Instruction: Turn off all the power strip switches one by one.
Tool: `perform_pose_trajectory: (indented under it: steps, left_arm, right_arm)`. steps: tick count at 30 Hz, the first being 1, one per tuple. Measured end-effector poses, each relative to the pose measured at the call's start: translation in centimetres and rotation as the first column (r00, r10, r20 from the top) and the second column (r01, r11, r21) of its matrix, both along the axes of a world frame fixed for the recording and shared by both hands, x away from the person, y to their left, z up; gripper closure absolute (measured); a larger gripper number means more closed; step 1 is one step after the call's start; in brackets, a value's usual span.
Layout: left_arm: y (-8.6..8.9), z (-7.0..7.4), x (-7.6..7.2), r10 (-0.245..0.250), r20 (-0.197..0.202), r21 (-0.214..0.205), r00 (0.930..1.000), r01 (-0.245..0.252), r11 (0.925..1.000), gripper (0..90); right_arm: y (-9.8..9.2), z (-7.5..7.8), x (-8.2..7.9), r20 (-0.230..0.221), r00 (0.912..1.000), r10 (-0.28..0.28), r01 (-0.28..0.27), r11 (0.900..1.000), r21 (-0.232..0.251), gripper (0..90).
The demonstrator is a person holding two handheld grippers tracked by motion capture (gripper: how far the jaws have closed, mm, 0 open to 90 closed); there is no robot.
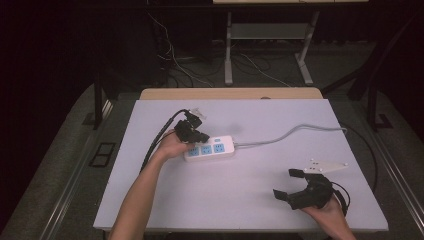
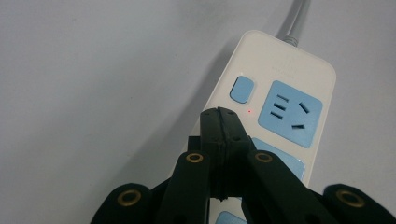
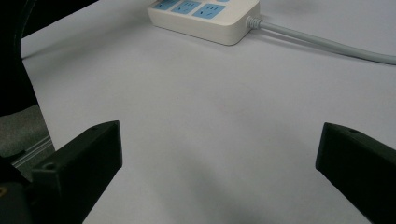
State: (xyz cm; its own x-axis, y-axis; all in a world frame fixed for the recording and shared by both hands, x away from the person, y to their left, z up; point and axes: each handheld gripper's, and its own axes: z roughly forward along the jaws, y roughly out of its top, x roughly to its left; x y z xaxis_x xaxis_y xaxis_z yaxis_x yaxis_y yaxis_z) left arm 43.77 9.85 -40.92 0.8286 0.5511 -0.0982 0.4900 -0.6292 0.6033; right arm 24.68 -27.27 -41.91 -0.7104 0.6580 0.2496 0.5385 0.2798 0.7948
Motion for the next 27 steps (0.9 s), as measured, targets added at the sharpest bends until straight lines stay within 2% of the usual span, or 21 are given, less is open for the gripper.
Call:
perform_pose_trajectory:
  steps: [8, 20, 27]
  left_arm:
    - [0.35, -0.19, 0.21, 0.004, -0.023, -0.033, 0.9997, -0.005, 0.9994, 89.4]
    - [0.43, -0.23, 0.29, 0.000, -0.029, -0.038, 0.9996, -0.001, 0.9993, 89.5]
    - [0.71, -0.42, 0.55, 0.008, -0.054, -0.069, 0.9985, -0.012, 0.9975, 89.6]
  right_arm:
    - [0.03, -0.01, -0.03, -0.001, 1.0000, -0.001, 0.001, 1.0000, -0.002, 0.4]
    - [-0.01, 0.02, -0.06, 0.002, 1.0000, 0.001, -0.001, 1.0000, -0.001, 0.4]
    - [-0.01, 0.02, -0.04, 0.003, 1.0000, 0.002, -0.002, 1.0000, -0.002, 0.4]
